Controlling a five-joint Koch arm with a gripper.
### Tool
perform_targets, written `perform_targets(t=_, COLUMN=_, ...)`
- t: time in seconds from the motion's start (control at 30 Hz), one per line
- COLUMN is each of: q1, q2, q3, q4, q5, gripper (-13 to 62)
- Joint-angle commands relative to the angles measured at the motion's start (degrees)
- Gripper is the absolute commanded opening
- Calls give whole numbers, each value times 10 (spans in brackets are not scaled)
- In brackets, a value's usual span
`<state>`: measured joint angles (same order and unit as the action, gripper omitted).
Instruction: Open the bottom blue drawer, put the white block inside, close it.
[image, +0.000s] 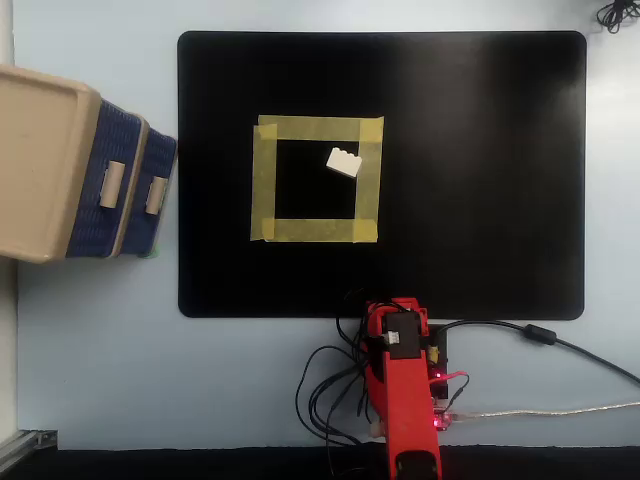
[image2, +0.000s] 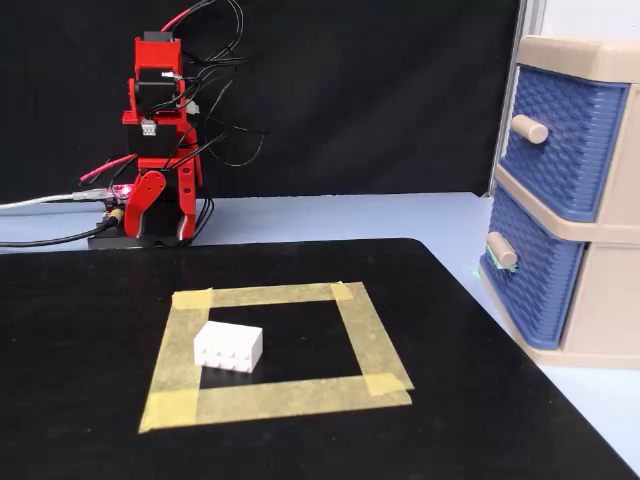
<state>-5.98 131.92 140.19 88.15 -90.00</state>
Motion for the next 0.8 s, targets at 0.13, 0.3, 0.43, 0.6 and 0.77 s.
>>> perform_targets(t=0.13, q1=-11, q2=26, q3=-2, q4=82, q5=-5, gripper=346)
perform_targets(t=0.3, q1=-11, q2=26, q3=-4, q4=83, q5=-9, gripper=345)
perform_targets(t=0.43, q1=-11, q2=28, q3=-93, q4=91, q5=-12, gripper=341)
perform_targets(t=0.6, q1=-104, q2=6, q3=-312, q4=57, q5=-101, gripper=338)
perform_targets(t=0.77, q1=-399, q2=-125, q3=-291, q4=-229, q5=-512, gripper=338)
